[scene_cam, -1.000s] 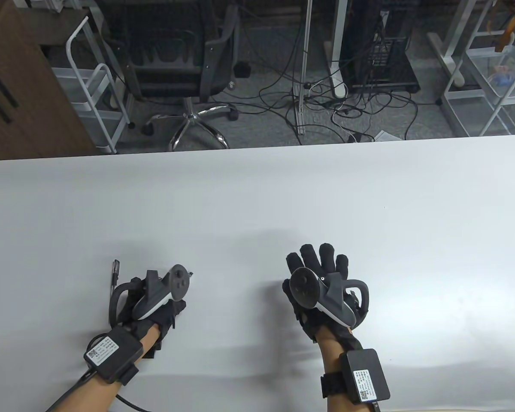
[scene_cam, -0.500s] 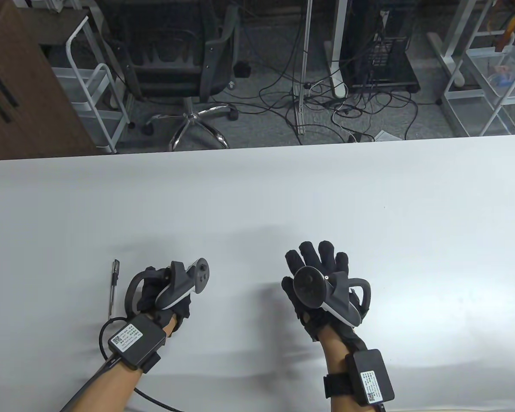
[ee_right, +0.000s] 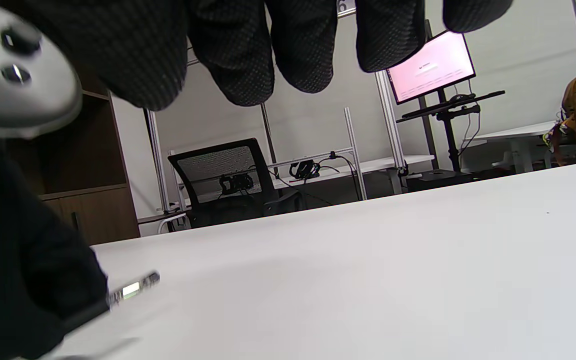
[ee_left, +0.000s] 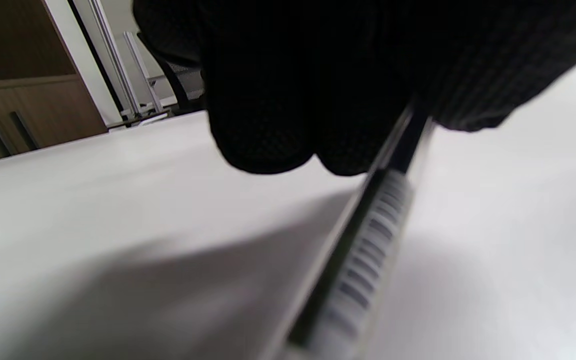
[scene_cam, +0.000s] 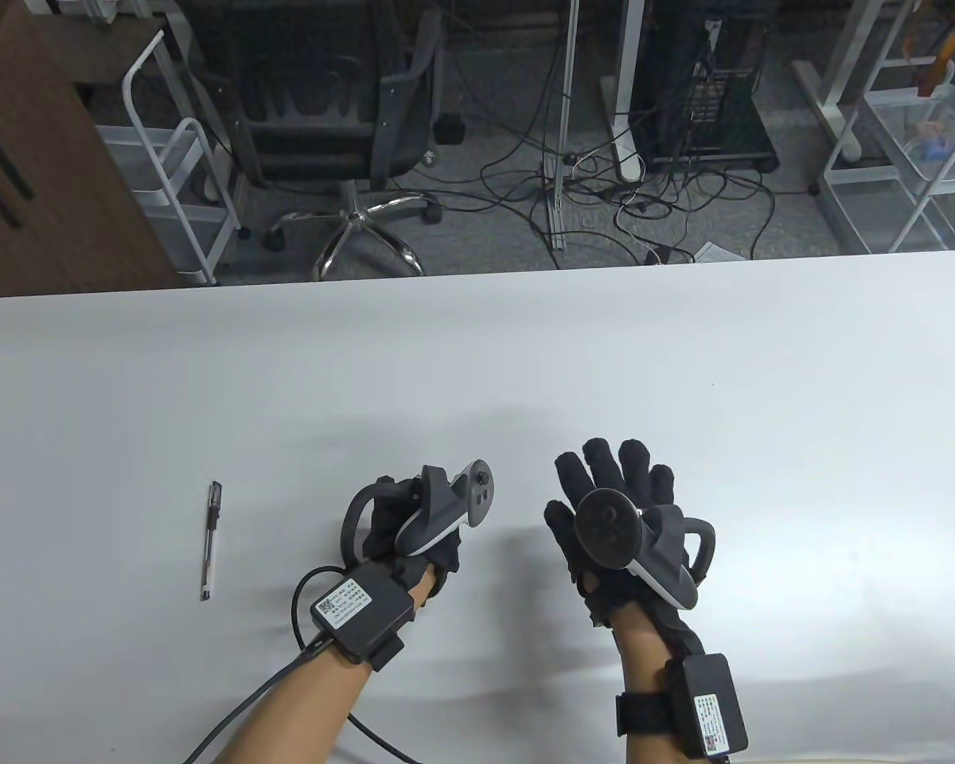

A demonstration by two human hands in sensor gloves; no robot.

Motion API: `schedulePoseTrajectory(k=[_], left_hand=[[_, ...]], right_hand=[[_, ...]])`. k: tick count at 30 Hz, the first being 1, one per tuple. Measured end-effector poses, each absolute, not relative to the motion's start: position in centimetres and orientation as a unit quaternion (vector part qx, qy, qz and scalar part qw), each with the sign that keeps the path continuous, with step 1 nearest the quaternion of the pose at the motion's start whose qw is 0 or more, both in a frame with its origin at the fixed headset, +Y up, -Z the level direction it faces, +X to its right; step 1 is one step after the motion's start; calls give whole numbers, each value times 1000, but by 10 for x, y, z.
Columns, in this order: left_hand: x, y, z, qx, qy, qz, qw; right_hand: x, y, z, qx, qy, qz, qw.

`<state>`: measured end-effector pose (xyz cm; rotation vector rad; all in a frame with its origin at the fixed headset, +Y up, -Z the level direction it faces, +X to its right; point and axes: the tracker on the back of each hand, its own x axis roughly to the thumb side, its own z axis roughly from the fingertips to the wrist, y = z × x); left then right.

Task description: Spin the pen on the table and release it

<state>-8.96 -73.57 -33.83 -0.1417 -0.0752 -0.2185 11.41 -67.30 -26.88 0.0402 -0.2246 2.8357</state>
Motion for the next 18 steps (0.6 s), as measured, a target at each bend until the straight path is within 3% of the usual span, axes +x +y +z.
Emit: schedulePoseTrajectory(k=[3, 4, 8, 12, 14, 18], left_hand=[[-89, -754, -342, -82, -13, -109, 991], [-88, -753, -343, -54, -10, -111, 992], [-90, -753, -345, -74, 4, -95, 993], [-89, -756, -345, -58, -48, -63, 995], [-92, -747, -344, -56, -91, 0, 994], [-114, -698, -338, -45, -144, 137, 979]], right_hand=[[119, -674, -270, 7, -77, 985, 151], [120, -674, -271, 5, -76, 986, 152], [122, -676, -272, 1, -71, 985, 155], [120, -676, -272, 4, -67, 986, 155], [121, -675, -271, 5, -74, 985, 158], [124, -673, -269, 4, -84, 983, 164]])
